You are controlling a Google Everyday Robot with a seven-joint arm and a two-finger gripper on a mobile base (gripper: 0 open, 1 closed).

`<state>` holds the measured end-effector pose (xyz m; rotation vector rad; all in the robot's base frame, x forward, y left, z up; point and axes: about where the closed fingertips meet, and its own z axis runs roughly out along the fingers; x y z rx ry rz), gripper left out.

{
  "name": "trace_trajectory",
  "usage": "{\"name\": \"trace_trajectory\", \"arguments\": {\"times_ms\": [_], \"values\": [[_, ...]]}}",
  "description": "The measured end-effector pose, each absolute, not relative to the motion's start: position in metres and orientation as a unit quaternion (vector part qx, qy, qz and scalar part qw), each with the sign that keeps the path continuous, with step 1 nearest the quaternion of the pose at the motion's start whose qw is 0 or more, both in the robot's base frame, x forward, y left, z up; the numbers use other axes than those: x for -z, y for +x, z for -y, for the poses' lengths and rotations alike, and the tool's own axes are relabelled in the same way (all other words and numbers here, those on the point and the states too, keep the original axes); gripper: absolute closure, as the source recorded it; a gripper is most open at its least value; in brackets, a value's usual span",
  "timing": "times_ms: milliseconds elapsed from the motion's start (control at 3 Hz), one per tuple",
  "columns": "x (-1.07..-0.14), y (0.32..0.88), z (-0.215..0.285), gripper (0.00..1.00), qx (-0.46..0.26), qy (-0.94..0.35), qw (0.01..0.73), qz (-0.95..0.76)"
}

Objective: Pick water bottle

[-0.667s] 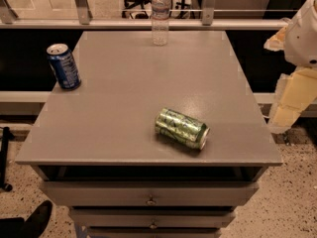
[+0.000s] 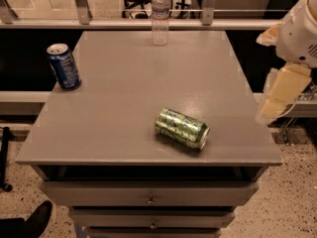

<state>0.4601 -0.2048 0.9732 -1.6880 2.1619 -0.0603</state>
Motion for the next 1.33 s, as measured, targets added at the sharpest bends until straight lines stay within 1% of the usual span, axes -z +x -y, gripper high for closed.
{"name": "trace_trajectory", "arguments": {"times_ms": [333, 667, 1000, 1333], "values": [[-0.967, 0.513, 0.188, 0.00, 0.004, -0.591, 0.258, -0.765], [-0.965, 0.576, 0.157, 0.00, -0.020, -0.568, 0.324, -0.756], [-0.960, 0.656, 0.118, 0.00, -0.052, -0.526, 0.389, -0.755], [-0.957, 0.695, 0.084, 0.00, -0.065, -0.509, 0.408, -0.756]]}}
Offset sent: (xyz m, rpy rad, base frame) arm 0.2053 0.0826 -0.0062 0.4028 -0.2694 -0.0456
